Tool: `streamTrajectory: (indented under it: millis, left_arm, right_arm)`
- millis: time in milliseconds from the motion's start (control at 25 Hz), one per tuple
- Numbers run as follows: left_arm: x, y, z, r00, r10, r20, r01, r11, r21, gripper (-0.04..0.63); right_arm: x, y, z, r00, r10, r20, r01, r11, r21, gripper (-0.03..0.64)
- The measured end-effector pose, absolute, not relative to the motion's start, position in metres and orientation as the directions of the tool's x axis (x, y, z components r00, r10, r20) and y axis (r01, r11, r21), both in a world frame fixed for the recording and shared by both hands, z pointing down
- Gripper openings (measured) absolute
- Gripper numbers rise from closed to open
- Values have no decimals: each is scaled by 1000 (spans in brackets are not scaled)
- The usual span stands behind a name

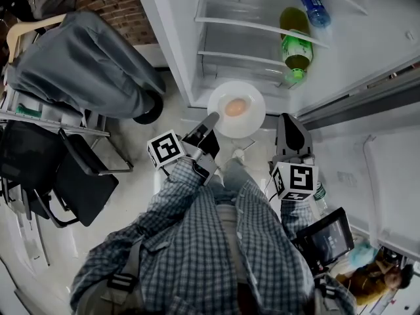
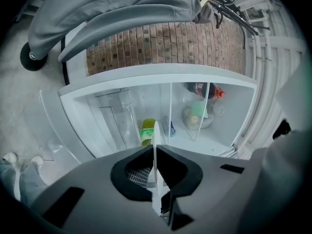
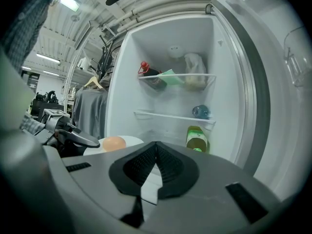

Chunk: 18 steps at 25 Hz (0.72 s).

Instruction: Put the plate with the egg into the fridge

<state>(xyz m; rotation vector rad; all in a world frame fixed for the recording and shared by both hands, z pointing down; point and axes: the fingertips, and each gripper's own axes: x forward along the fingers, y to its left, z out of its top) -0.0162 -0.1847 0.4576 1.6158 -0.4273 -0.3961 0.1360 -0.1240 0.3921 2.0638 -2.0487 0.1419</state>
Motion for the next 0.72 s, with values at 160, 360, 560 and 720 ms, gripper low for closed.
streamTrajectory:
  millis: [160,360,560,720]
  left_arm:
    - [-7,-194,455,858,-512,-21,-21,-77,997,18]
    - [2,-210,457,843,-538,-7,-46,-85,995,18]
    - [7,-223,453,829,-559,-15,-40,-85,996,18]
    - [11,-236,455,814,-581,-3,-58,-85,995,18]
  right_arm:
    - [144,-132,395,5,-974,228,-994,21,109,6]
    - [146,-151,389,-38,-975,220,-991,65,118,6]
    - [152,-168,386,-61,-976,207,-988,88,123,6]
    - [155,-179,386,-83,-975,206,-986,110,125,6]
